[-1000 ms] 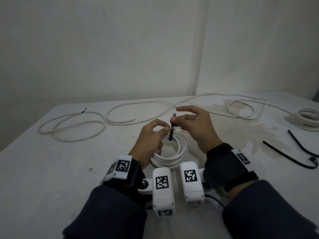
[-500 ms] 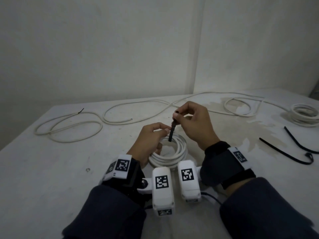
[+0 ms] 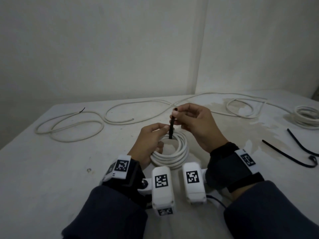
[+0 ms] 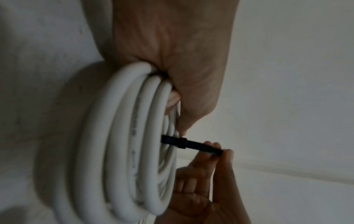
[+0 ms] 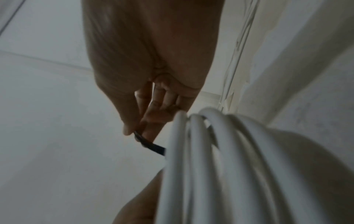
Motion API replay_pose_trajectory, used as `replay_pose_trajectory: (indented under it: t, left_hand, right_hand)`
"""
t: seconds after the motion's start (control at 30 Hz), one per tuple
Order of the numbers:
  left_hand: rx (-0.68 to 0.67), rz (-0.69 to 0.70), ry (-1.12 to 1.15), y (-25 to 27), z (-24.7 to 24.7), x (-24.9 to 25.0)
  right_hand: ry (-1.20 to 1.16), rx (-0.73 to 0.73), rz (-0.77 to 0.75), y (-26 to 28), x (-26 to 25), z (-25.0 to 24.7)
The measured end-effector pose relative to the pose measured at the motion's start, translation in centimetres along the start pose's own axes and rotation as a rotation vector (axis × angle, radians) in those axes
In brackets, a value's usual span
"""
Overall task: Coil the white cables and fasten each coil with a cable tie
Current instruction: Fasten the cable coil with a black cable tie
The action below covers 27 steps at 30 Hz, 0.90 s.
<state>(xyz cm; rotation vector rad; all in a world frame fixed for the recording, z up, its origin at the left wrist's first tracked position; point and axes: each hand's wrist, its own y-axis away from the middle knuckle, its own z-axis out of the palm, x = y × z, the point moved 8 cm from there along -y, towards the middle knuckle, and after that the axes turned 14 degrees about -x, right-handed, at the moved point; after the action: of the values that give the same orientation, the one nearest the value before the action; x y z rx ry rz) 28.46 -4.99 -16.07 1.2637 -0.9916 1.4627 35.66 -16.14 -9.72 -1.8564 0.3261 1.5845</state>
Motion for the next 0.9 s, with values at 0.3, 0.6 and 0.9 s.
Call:
replay_pose_trajectory:
  t: [0.3,0.6,0.9]
  left_hand:
    - [0.012,0.018,-0.021,0.0,-0.1,0.0]
    - [-0.003,0.032,-0.221,0.1,0.5,0.5]
    - [-0.019,0.034,-0.273,0.5,0.7,0.6]
  right_hand:
    - [0.302,-0.136,0.07,0.0,0.8,0.8]
    - [0.456,-0.045,0.093,-0.7,2.0,-0.5]
    - [0.342,-0.067,0.062,-0.7,2.1,-0.6]
